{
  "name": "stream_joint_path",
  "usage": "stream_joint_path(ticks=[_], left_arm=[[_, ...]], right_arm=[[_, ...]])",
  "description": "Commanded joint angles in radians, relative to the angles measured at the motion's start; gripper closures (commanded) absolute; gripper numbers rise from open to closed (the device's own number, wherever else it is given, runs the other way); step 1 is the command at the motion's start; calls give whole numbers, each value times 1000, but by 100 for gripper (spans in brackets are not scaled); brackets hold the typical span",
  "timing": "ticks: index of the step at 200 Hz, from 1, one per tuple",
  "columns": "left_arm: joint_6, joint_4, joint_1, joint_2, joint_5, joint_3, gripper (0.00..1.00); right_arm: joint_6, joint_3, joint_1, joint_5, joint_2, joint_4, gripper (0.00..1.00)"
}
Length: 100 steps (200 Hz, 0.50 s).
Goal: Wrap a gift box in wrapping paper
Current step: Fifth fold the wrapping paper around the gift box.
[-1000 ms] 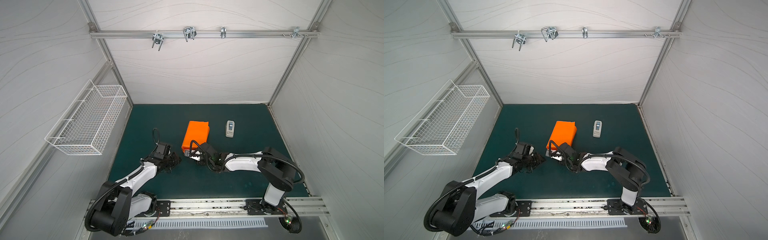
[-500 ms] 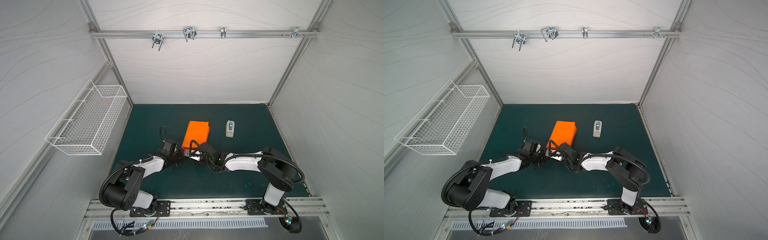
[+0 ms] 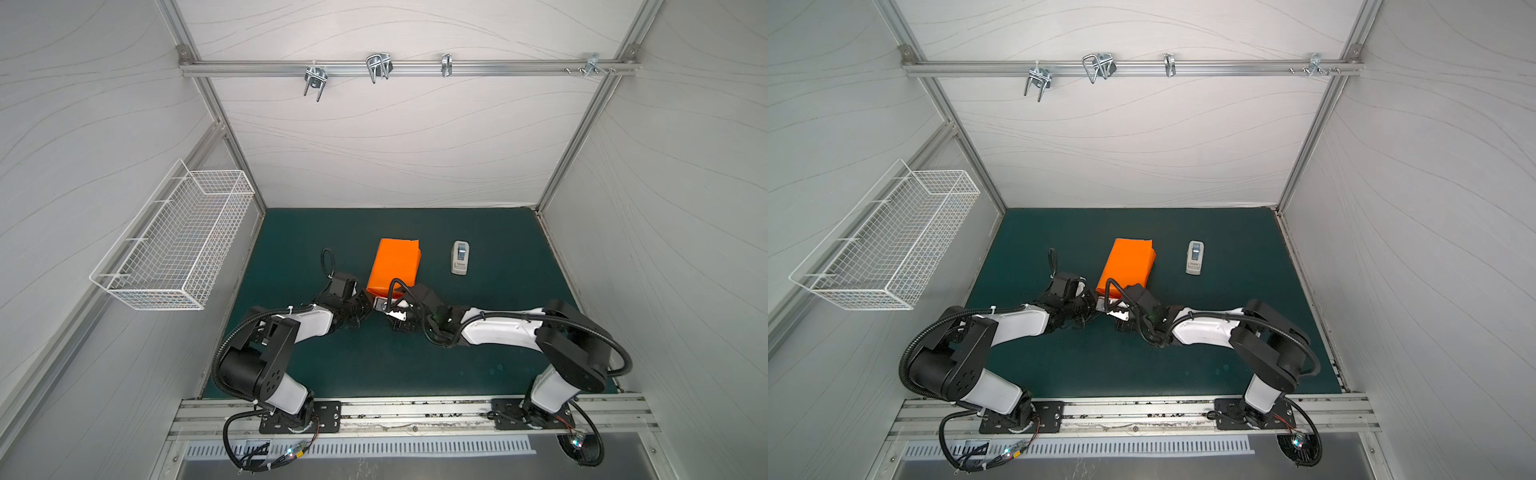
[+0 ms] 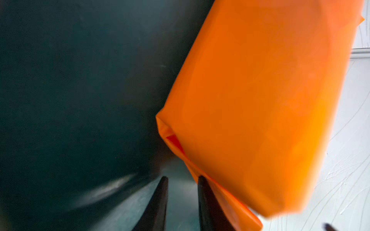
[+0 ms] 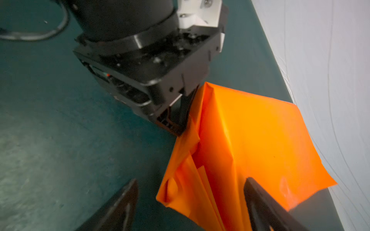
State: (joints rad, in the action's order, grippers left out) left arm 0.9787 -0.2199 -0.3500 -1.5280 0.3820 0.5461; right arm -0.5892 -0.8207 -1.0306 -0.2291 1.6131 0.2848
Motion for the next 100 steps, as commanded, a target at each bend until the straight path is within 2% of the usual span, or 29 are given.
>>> stream_joint_path(ticks=[1, 32, 50, 72, 100], left_arm=[[8, -37, -3, 2, 7, 47, 72], [16, -59, -3, -23, 19, 52, 72], [21, -69, -3, -35, 28, 59, 72], [23, -69, -2, -34, 26, 59, 72], [28, -75, -3, -38, 32, 55, 72]], right_arm=[[44, 4, 58, -7, -49, 27, 15], [148, -138, 149, -33, -11, -110, 34], [179, -238, 189, -73, 50, -162, 32], [235, -432, 245, -95, 163, -318, 29], [307, -627, 310, 25, 264, -470, 29]])
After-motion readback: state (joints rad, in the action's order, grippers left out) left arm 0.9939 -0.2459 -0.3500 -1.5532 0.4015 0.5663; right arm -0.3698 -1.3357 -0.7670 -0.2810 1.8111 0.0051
